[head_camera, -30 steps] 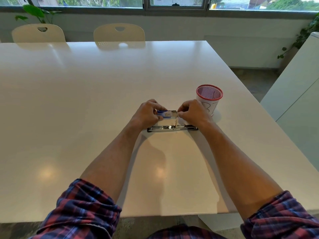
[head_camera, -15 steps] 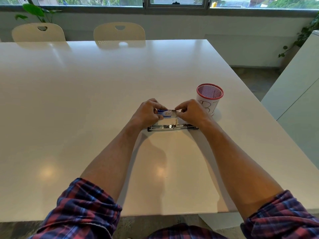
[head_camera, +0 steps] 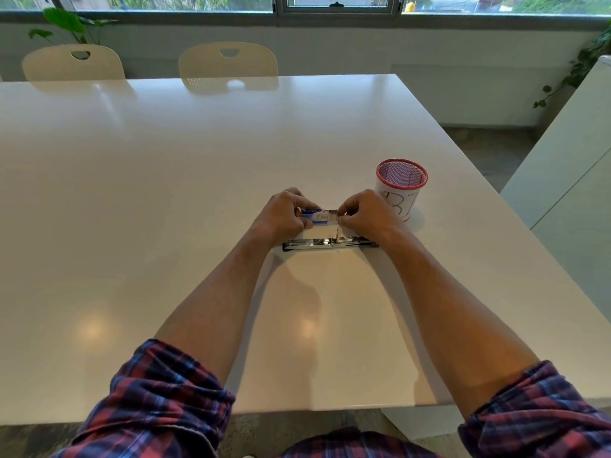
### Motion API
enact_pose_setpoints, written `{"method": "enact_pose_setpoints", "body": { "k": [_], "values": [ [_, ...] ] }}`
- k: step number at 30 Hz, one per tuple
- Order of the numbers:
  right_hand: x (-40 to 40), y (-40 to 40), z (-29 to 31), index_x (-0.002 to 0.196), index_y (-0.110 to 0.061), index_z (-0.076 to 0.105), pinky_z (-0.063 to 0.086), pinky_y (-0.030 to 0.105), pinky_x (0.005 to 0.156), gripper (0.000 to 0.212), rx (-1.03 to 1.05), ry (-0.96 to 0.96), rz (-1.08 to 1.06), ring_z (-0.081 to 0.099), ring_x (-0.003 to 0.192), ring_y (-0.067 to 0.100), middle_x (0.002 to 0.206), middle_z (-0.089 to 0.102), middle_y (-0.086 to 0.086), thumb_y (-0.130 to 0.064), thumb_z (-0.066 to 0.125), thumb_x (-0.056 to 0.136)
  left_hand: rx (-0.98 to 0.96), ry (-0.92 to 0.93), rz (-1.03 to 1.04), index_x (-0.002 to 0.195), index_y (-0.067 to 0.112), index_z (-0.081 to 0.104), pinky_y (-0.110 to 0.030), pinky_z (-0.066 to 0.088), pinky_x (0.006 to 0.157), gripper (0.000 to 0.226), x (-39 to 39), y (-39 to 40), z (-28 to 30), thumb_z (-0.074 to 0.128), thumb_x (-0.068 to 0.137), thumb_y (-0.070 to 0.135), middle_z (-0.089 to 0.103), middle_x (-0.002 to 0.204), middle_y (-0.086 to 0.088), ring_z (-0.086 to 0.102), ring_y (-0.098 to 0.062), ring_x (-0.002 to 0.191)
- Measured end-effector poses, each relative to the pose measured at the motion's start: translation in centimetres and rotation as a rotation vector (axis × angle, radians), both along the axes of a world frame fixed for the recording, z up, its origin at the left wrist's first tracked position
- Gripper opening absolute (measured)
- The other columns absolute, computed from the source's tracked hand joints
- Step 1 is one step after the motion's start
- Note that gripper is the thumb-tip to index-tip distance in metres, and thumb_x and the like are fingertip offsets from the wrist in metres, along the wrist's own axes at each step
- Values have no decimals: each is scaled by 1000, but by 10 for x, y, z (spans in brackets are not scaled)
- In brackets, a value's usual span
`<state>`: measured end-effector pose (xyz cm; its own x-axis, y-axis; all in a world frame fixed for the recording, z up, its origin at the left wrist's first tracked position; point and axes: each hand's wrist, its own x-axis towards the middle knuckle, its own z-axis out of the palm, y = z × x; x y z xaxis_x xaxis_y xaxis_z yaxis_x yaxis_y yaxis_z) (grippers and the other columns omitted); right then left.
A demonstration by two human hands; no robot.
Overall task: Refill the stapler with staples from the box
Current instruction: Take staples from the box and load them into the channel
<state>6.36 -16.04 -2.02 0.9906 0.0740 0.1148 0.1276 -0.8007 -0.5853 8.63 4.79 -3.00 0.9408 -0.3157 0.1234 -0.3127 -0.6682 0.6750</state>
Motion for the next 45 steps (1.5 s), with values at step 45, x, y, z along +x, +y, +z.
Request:
{"method": "enact_pose_setpoints", "body": {
  "k": [45],
  "values": [
    [2,-3,4,92,-12,79,63,34,79,6,283,214,-106,75,83,21,82,76,5,-17,78,88,444,-112,-163,130,43,58,-40,52,86,49,-5,-11,14,69,94,12,45,109,1,45,-20,104]
  ]
}}
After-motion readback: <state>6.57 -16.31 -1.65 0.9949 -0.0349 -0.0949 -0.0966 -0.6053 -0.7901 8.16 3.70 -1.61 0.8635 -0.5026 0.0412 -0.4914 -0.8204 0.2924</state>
